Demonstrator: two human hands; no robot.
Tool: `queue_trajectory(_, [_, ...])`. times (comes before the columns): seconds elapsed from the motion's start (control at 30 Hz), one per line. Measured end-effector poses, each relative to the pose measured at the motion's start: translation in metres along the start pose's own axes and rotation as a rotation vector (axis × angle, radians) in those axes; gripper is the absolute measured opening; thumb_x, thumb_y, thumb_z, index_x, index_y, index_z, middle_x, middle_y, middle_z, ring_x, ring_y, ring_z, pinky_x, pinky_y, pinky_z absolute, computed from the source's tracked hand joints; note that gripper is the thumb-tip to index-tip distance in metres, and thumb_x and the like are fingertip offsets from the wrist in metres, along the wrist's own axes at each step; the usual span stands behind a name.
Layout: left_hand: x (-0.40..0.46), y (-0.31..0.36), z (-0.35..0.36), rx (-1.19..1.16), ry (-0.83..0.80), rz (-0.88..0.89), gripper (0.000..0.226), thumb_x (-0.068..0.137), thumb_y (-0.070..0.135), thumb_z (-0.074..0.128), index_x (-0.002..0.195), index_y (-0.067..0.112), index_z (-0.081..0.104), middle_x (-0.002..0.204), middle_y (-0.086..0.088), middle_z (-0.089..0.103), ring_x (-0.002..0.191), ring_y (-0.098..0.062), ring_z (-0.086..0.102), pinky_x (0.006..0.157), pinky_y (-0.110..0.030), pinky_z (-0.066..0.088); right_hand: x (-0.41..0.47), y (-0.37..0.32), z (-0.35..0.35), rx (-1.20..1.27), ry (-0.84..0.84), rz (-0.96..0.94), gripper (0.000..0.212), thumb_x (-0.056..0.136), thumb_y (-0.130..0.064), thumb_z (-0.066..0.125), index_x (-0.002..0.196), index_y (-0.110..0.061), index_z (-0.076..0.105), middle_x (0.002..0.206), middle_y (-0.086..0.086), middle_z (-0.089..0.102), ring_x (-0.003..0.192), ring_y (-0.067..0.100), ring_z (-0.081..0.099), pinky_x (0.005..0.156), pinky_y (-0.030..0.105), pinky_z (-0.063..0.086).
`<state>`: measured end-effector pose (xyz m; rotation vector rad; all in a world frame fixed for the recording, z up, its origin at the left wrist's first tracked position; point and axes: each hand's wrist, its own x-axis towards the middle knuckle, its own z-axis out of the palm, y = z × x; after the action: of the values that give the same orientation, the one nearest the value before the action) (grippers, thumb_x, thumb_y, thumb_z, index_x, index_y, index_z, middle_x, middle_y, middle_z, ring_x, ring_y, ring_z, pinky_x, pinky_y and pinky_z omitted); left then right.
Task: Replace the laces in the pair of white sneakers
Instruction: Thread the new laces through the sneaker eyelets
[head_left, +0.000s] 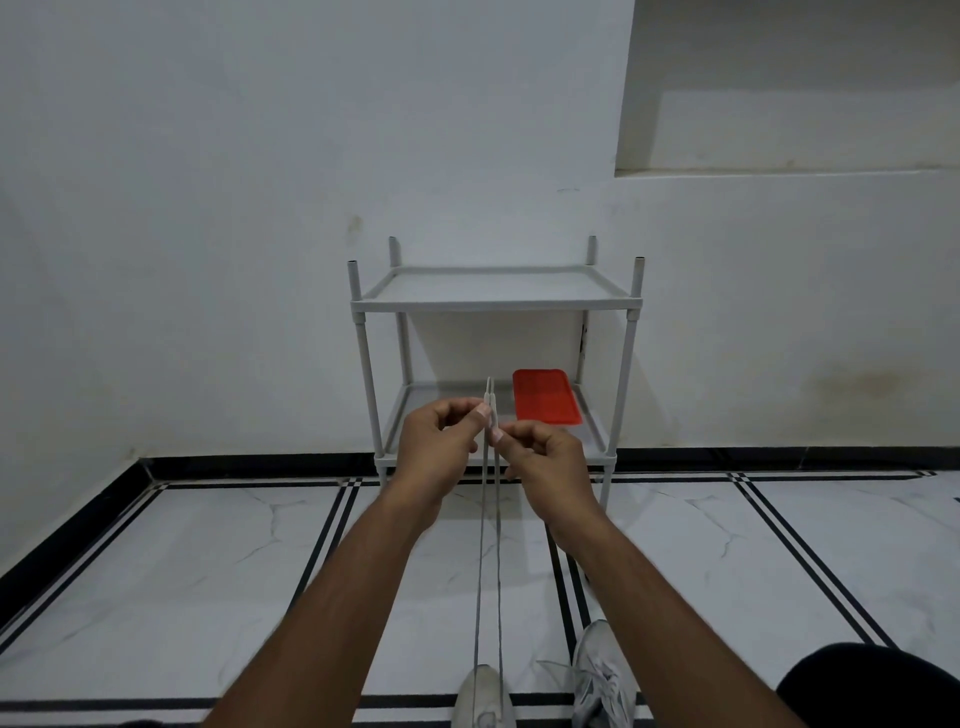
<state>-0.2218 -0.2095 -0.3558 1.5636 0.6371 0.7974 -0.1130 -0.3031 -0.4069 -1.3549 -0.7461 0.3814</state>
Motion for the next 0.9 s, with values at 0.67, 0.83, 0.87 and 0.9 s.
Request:
queue_trajectory(0.67, [0.027,-0.178,-0.005,0.188,0.019,-0.260,0.009,0.097,0.015,0.070,0.089,0.013,0.074,0.091,-0.005,0.078,0.091,-0.021,0.078,0.090,-0.041,0.062,-0.020,0.135,-0.018,-0.286,-0.062,0.361,0.007,0.101,-0.025,0.073,0.100,-0.019,0.076,0.084,0.000,0.081,0.075,-0.001,0.071,0.077,0.024,0.050])
queue_trajectory(0.83, [0.001,-0.277,-0.007,0.536,0.161,-0.309,0.028,0.099,0.021,0.067,0.126,0.016,0.064,0.133,-0.007,0.055,0.110,-0.026,0.063,0.100,-0.034,0.050,-0.059,0.242,-0.031,-0.423,-0.058,0.565,0.024,0.095,-0.032,0.078,0.077,-0.018,0.077,0.079,-0.001,0.080,0.079,0.017,0.074,0.069,0.026,0.055])
queue_trajectory(0.87, [-0.008,-0.303,-0.007,0.582,0.143,-0.378,0.028,0.098,0.023,0.067,0.124,0.013,0.063,0.130,-0.009,0.056,0.105,-0.026,0.064,0.097,-0.033,0.051,-0.067,0.265,-0.031,-0.457,-0.079,0.600,0.025,0.095,-0.031,0.078,0.074,-0.017,0.077,0.079,-0.002,0.080,0.079,0.015,0.074,0.071,0.027,0.058])
queue_trajectory(0.9, [-0.017,-0.323,-0.006,0.627,0.084,-0.453,0.023,0.097,0.024,0.067,0.115,0.010,0.067,0.120,-0.011,0.065,0.100,-0.028,0.068,0.093,-0.032,0.053,-0.074,0.282,-0.031,-0.484,-0.108,0.636,0.023,0.095,-0.026,0.078,0.074,-0.016,0.077,0.079,-0.004,0.080,0.078,0.014,0.074,0.073,0.031,0.061])
